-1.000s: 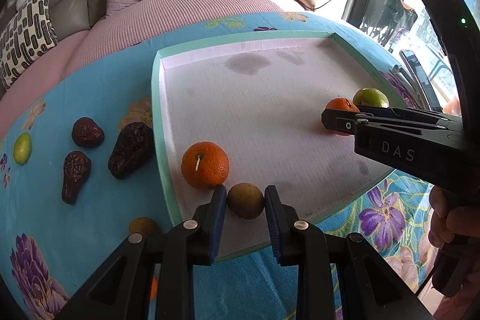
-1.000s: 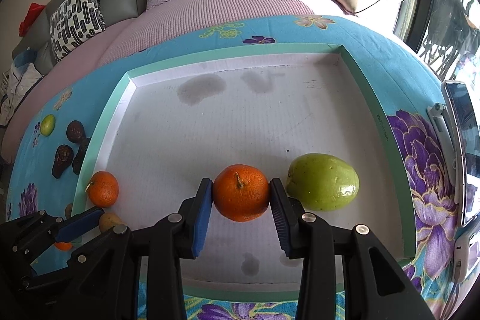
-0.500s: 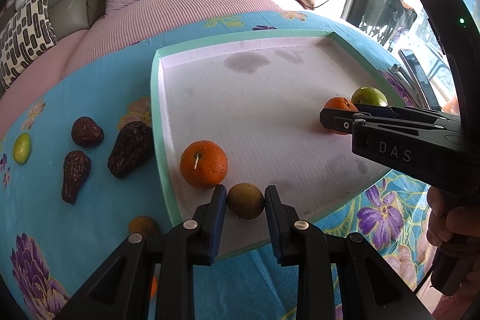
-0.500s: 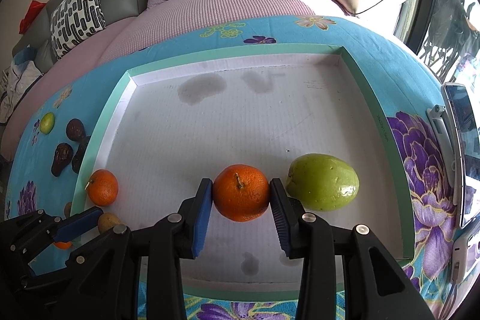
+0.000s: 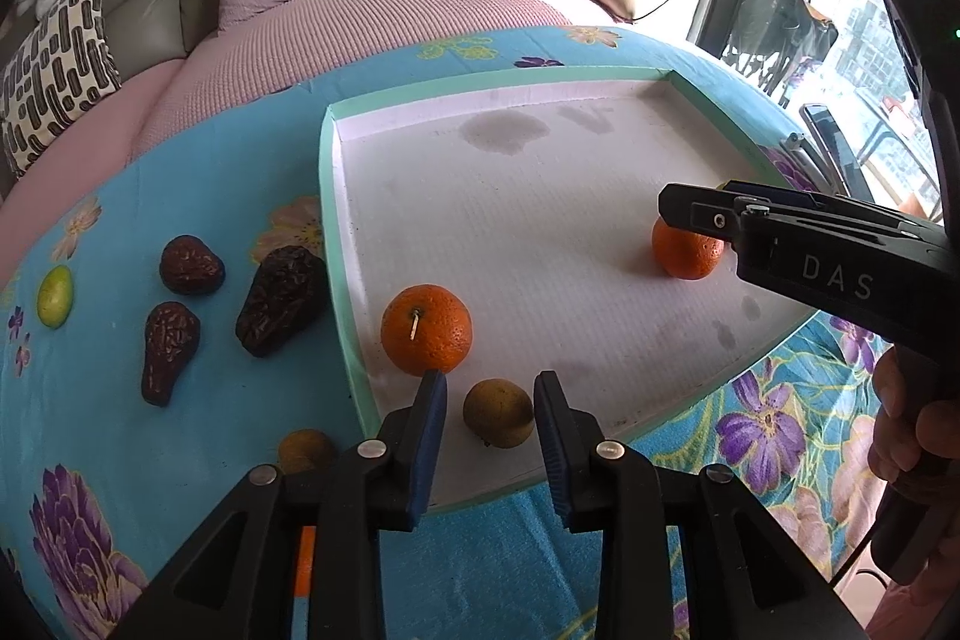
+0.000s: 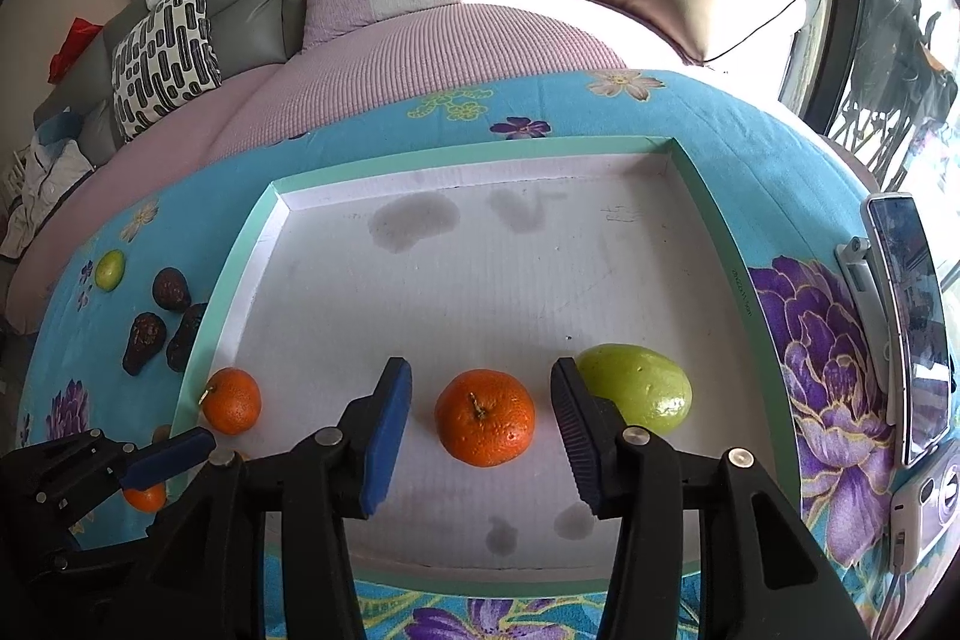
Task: Organize fruits
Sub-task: 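Lower the kiwi into the tray with the left tool while the right tool withdraws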
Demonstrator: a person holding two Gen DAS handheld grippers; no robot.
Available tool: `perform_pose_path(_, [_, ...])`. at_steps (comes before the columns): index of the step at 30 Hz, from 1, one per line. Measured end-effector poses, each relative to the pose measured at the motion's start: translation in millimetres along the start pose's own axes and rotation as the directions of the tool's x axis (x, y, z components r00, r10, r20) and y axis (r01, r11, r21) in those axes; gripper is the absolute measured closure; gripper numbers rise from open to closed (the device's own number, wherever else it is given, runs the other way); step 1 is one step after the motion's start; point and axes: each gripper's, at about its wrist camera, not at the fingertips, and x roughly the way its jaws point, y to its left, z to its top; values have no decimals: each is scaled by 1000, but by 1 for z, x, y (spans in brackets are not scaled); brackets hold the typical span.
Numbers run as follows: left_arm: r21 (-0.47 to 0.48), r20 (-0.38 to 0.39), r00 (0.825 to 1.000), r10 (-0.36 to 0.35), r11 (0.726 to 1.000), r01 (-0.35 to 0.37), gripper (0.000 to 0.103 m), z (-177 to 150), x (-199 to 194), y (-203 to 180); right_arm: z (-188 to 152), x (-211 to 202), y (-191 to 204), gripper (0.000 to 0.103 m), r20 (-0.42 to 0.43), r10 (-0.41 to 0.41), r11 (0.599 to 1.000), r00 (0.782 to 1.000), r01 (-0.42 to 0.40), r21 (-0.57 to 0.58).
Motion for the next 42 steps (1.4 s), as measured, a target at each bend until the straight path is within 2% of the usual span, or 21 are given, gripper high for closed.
perform_pose_path(9, [1, 14, 1000, -5, 1000, 5, 68, 1, -8, 2, 0, 0, -4, 53, 6, -7, 1000, 1000, 6, 15])
perform_pose_path(17, [-35, 49, 999, 6, 999, -4, 68, 5, -21, 15, 0, 0, -4, 53, 9, -8, 1000, 1000, 8, 15])
perform_pose_path(24, [-128, 79, 995, 55, 991, -45, 68, 6, -29, 48, 1, -3, -2, 53, 19, -3, 1000, 1000, 3, 7])
perform_pose_path(31, [-240, 80, 989, 126, 965, -104, 68, 1, -32, 87, 3, -6, 4, 53, 33, 3, 1000, 999, -2, -11])
perform_pose_path(37, [-296, 67, 984, 163, 945, -137, 67, -4, -32, 107, 3, -4, 9, 53, 34, 2, 1000, 999, -1, -29])
perform_pose_path(38, [-302, 61, 983, 172, 942, -146, 57, -4, -31, 108, 3, -4, 10, 48, 34, 2, 999, 999, -1, -34])
perform_pose_path(39, [-307, 55, 981, 187, 938, -162, 39, -5, -30, 110, 3, -3, 11, 43, 33, 2, 999, 999, -1, -38])
perform_pose_path(40, [-309, 51, 977, 205, 934, -180, 34, -5, -30, 110, 3, -2, 11, 35, 32, 1, 999, 999, 0, -40])
perform_pose_path(42, [-309, 49, 974, 220, 931, -194, 32, -5, -29, 111, 3, -1, 12, 33, 31, 5, 999, 1000, -3, -45])
